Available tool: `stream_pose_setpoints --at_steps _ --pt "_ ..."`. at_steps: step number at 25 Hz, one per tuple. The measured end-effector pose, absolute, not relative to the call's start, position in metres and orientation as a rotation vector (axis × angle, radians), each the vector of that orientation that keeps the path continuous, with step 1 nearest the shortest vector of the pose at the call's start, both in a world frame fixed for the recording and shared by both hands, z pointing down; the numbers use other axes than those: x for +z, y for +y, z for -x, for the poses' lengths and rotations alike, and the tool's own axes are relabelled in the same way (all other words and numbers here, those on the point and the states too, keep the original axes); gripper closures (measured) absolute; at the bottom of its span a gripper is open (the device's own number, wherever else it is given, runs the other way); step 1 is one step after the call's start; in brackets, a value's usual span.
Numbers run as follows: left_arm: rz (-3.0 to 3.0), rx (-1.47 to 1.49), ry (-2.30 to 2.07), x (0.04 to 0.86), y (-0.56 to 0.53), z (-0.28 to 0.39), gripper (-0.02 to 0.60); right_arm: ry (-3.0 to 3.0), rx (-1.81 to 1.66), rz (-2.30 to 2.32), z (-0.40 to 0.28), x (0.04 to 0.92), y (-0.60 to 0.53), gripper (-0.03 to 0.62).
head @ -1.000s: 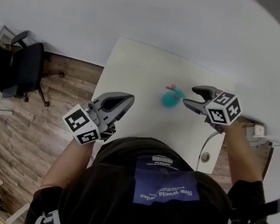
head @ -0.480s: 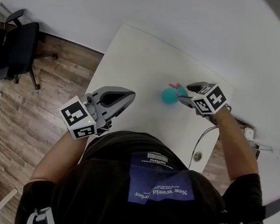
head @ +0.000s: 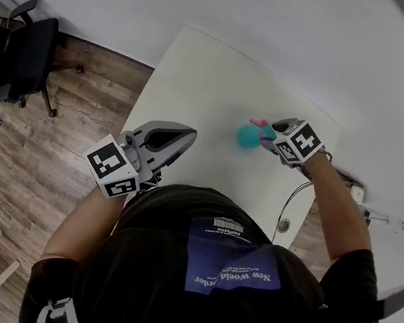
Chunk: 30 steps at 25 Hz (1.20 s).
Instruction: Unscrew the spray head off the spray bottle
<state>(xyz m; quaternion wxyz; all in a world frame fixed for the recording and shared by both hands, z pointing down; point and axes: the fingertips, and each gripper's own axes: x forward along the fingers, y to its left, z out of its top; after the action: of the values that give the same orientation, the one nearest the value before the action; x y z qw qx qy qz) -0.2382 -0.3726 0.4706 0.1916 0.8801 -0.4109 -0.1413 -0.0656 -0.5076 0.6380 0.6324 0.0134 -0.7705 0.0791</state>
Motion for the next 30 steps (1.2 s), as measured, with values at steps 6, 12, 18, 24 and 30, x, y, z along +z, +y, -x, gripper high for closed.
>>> stream_pose_setpoints --at_steps 6,12,18,24,30 --pt "-2.464 -0.401 -1.154 0.475 -0.373 0.239 0.578 -1.75 0.168 -0.023 0.068 0.647 -0.506 0.424" --pt "-2.455 -0.402 -1.156 0.478 -0.373 0.239 0.578 -1.738 0.137 -0.012 0.068 0.65 -0.507 0.465" --pt "-2.451 -0.408 -1.156 0.479 -0.373 0.24 0.578 -1.75 0.139 -0.017 0.069 0.646 -0.508 0.467" --pt "-2.451 -0.407 -1.153 0.48 -0.371 0.239 0.578 -1.903 0.241 -0.078 0.078 0.616 -0.511 0.468" --pt "-2.466 -0.406 -1.135 0.473 -0.371 0.239 0.578 -2.149 0.465 -0.135 0.087 0.564 -0.507 0.468"
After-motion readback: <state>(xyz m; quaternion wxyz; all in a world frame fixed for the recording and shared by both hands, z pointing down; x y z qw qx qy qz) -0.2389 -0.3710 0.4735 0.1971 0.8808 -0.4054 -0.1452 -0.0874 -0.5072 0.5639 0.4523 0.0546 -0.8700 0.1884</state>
